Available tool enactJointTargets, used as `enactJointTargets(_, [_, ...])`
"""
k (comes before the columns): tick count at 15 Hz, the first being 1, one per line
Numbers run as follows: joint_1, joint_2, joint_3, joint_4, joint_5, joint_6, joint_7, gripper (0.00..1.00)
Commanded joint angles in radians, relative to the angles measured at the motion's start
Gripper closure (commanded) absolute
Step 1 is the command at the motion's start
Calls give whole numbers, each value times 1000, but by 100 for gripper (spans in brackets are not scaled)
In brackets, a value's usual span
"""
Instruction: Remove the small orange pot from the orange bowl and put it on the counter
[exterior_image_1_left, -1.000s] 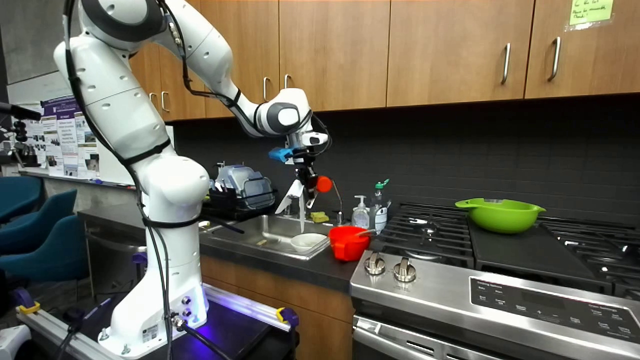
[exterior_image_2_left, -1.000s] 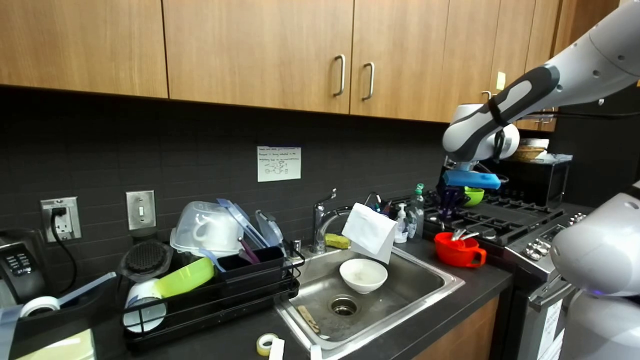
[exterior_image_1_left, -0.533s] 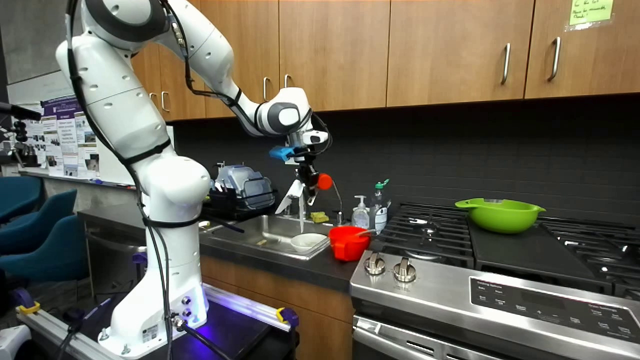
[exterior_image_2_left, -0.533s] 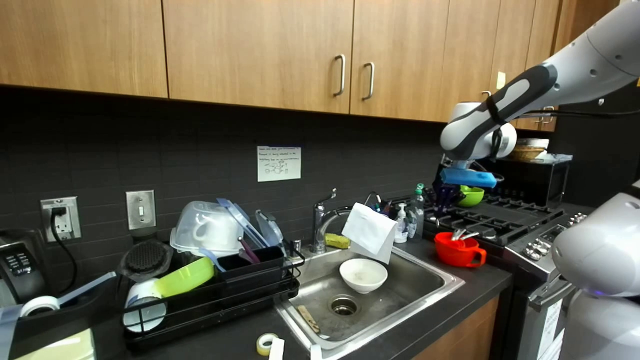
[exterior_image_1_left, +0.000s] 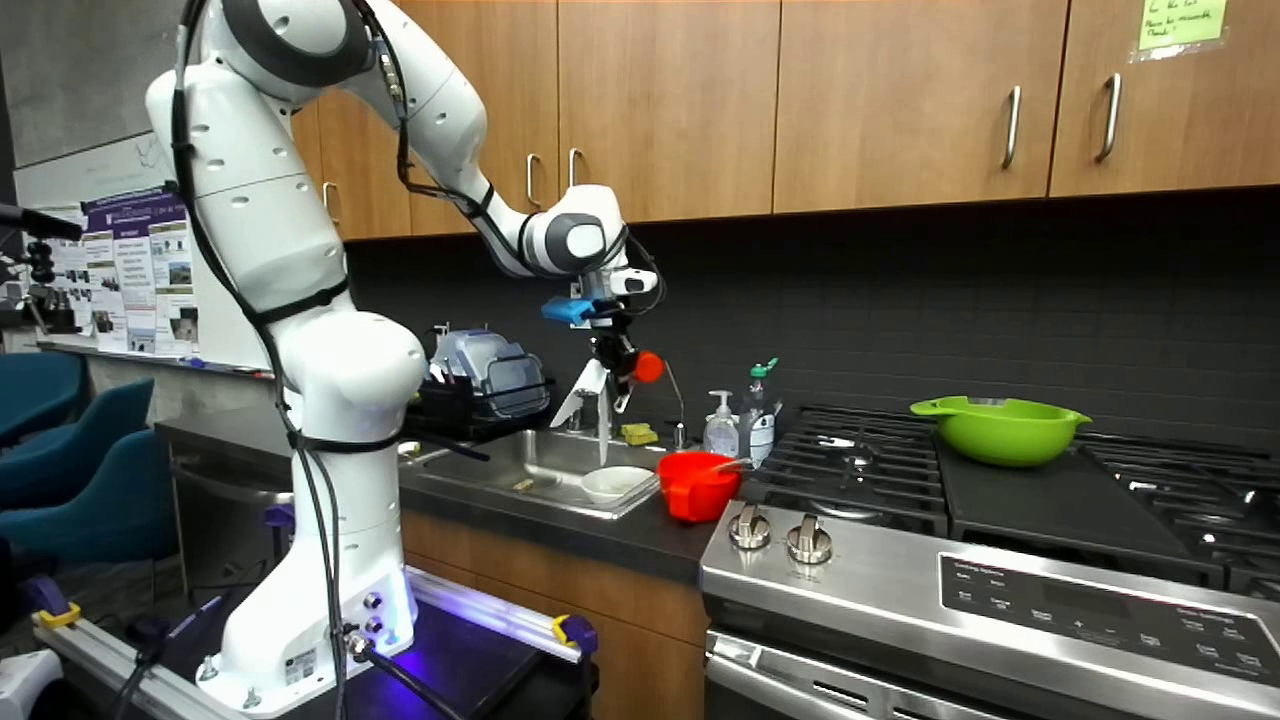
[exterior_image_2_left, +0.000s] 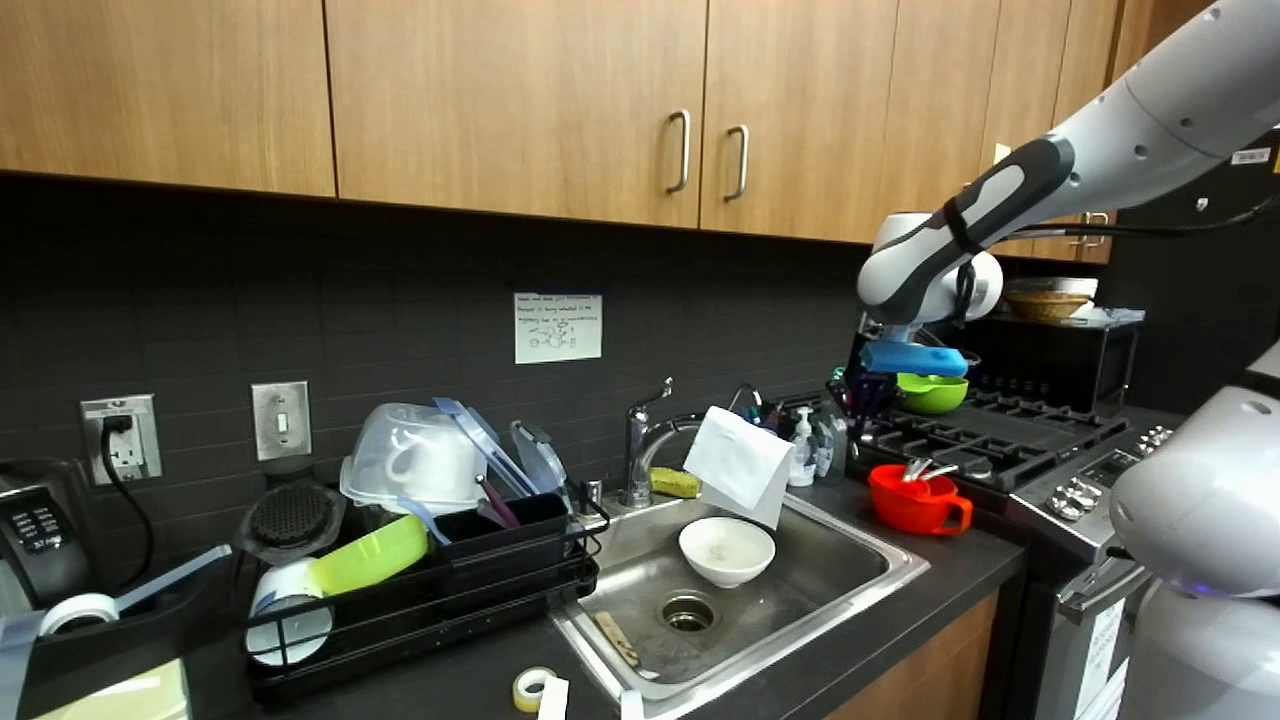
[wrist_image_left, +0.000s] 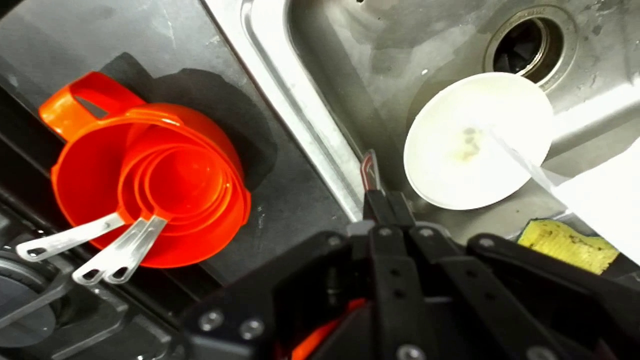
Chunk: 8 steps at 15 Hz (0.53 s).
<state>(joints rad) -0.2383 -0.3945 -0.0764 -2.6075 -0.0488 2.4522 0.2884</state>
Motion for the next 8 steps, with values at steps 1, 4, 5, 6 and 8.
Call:
enactJointTargets(1, [28,19,20,6,3,1,-1,100])
enactJointTargets(4, [12,-6,33,-2,-27,-18,32,100])
enactJointTargets(5, [6,-12,35,-3,-34,-18,40,100])
enactJointTargets(6, [2,-20,34,-5,-38,-19,45,100])
enactJointTargets(8, [-13,-27,28,-5,-40,-18,52,100])
